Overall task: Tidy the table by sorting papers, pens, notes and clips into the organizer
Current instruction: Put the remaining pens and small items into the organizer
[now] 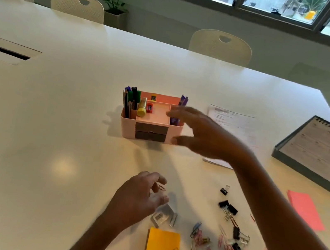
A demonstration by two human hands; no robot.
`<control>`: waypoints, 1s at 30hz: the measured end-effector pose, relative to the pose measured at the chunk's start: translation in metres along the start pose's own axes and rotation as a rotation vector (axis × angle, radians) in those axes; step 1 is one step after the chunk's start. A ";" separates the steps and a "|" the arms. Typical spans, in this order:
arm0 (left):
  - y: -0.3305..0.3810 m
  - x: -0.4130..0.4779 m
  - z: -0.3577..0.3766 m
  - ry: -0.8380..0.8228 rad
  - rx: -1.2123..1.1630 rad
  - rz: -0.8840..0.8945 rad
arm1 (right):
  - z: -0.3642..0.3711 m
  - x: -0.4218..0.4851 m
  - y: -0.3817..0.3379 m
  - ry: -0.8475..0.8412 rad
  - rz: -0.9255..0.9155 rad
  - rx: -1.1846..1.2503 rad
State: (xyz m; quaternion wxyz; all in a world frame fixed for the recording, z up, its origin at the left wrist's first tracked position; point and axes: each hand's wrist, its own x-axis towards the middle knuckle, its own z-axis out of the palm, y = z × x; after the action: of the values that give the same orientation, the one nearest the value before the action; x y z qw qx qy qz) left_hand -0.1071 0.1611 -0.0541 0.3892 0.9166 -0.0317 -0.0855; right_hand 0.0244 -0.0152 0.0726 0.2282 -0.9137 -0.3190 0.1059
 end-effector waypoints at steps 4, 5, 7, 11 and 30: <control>0.004 -0.015 0.012 -0.024 0.148 0.007 | 0.037 -0.049 0.017 0.004 0.072 0.038; 0.006 -0.018 0.015 -0.039 0.165 -0.001 | 0.045 -0.061 0.020 0.005 0.093 0.039; 0.008 -0.022 0.021 -0.054 0.196 -0.002 | 0.059 -0.080 0.025 0.004 0.121 0.060; 0.014 -0.025 0.029 -0.032 0.159 0.005 | 0.081 -0.103 0.027 0.011 0.138 0.086; 0.044 0.013 -0.008 0.218 -1.318 -0.252 | 0.071 -0.053 0.000 0.279 -0.129 0.217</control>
State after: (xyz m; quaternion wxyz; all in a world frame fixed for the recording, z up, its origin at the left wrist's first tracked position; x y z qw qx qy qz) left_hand -0.0924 0.1348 -0.0186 0.8545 0.4881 0.1734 -0.0388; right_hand -0.0409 -0.0242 0.0128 0.3737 -0.8673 -0.3288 -0.0028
